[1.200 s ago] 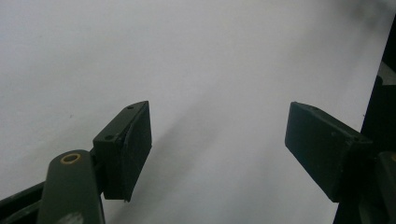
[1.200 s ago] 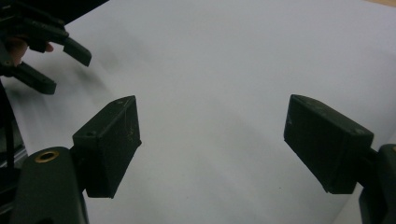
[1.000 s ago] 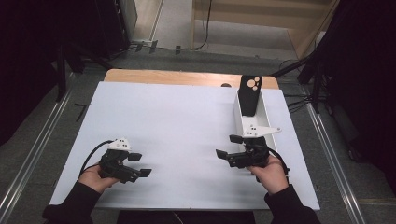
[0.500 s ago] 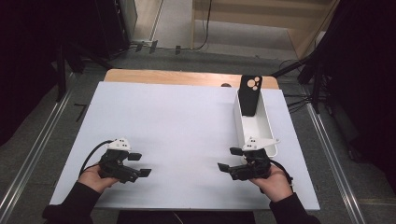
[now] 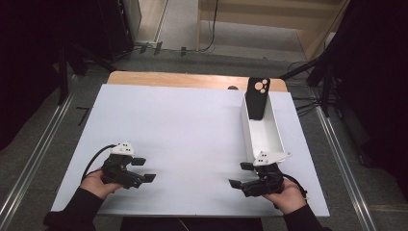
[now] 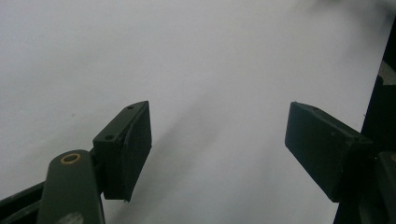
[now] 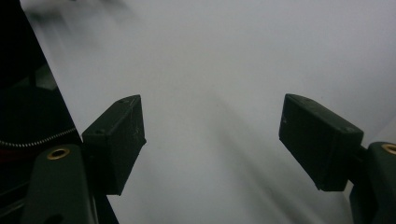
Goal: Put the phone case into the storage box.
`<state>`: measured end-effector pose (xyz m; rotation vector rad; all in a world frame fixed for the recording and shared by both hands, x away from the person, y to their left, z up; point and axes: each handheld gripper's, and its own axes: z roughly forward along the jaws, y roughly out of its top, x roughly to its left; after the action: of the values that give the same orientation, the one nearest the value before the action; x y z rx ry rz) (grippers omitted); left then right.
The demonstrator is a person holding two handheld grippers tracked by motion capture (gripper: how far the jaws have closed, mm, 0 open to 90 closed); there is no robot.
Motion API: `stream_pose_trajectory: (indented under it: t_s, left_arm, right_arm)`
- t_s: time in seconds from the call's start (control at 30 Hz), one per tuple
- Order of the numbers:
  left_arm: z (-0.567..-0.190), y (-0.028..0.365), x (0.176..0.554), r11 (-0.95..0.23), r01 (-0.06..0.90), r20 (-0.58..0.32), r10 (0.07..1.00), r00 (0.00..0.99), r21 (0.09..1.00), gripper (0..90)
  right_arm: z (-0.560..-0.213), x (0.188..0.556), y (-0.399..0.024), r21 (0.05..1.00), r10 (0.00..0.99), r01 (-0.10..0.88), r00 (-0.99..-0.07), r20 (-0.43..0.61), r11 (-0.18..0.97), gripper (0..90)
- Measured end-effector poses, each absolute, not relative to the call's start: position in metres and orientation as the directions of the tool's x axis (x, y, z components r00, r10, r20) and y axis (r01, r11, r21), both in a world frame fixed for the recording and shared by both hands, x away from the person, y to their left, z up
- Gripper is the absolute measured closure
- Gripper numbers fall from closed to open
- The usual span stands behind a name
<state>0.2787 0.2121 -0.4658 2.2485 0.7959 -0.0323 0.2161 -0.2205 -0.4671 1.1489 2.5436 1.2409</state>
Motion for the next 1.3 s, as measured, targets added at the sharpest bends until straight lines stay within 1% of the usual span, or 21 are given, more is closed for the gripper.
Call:
stream_pose_trajectory:
  t_s: [0.17, 0.37, 0.63, 1.3]
  left_arm:
    - [-0.466, 0.212, 0.279, -0.537, 0.550, -0.248, 0.533, 0.809, 0.639, 23.0]
    - [-0.466, 0.213, 0.278, -0.533, 0.553, -0.251, 0.536, 0.806, 0.641, 23.0]
    - [-0.466, 0.214, 0.278, -0.534, 0.555, -0.252, 0.536, 0.805, 0.638, 23.0]
    - [-0.467, 0.212, 0.277, -0.543, 0.549, -0.247, 0.530, 0.811, 0.635, 23.0]
  right_arm:
    - [-0.474, 0.214, -0.224, 0.694, 0.663, 0.583, -0.721, 0.203, 0.422, 21.4]
    - [-0.482, 0.213, -0.233, 0.657, 0.679, 0.622, -0.699, 0.222, 0.426, 21.4]
    - [-0.489, 0.215, -0.245, 0.635, 0.699, 0.652, -0.674, 0.237, 0.413, 21.4]
    - [-0.490, 0.215, -0.245, 0.626, 0.697, 0.654, -0.677, 0.237, 0.424, 21.3]
